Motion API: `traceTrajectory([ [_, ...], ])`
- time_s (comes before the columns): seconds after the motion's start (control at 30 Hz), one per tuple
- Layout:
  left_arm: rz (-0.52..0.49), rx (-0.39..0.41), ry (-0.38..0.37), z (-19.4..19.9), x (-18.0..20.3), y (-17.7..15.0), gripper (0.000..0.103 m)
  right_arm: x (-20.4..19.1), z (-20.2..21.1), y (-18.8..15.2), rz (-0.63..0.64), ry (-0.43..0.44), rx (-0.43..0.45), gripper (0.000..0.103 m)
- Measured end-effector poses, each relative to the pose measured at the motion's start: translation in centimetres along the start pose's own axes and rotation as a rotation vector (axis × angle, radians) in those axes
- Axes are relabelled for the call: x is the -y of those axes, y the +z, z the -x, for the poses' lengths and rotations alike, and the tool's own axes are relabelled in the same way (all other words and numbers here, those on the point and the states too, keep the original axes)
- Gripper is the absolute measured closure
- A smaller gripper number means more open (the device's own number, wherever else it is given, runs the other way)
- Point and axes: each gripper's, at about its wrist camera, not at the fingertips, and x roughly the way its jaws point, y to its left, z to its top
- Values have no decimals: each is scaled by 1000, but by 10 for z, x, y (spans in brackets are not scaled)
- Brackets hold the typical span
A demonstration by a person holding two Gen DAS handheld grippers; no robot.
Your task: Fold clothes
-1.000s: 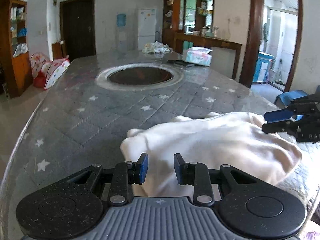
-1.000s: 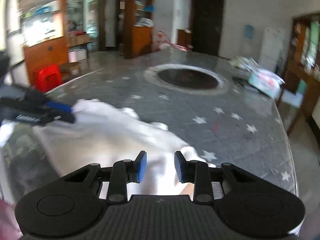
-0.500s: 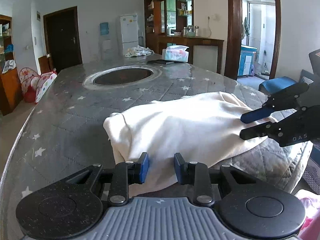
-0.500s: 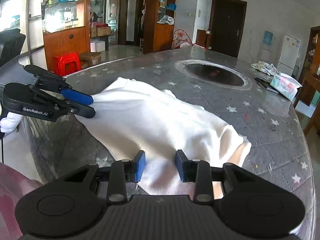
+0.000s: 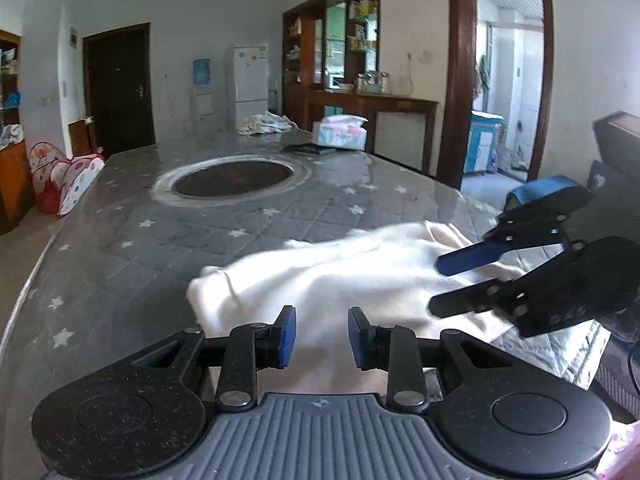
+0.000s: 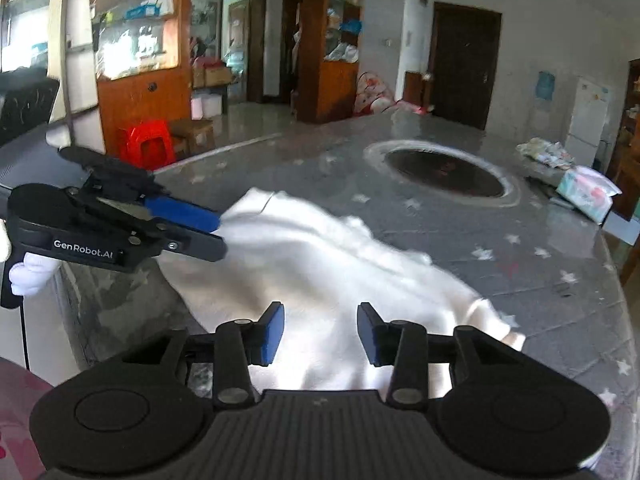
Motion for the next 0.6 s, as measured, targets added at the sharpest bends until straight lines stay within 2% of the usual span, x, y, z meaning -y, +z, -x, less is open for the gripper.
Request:
traceTrajectory([
  [0.13,-11,-29,-8,-5,2,-4,72,-3,-2,-3,20,28,-35,63],
  [0.23,-14,-4,-19,-3,3,1,72,4,2,4,6,35,-33,63],
  [0.4,-29,16,-66,-10,13,7,71,26,-9,34,-33,-30,-15,63],
  [0.6,-64,-8,-134,-22,31,1,71,43,-51,60,-54,-78,-42,63],
])
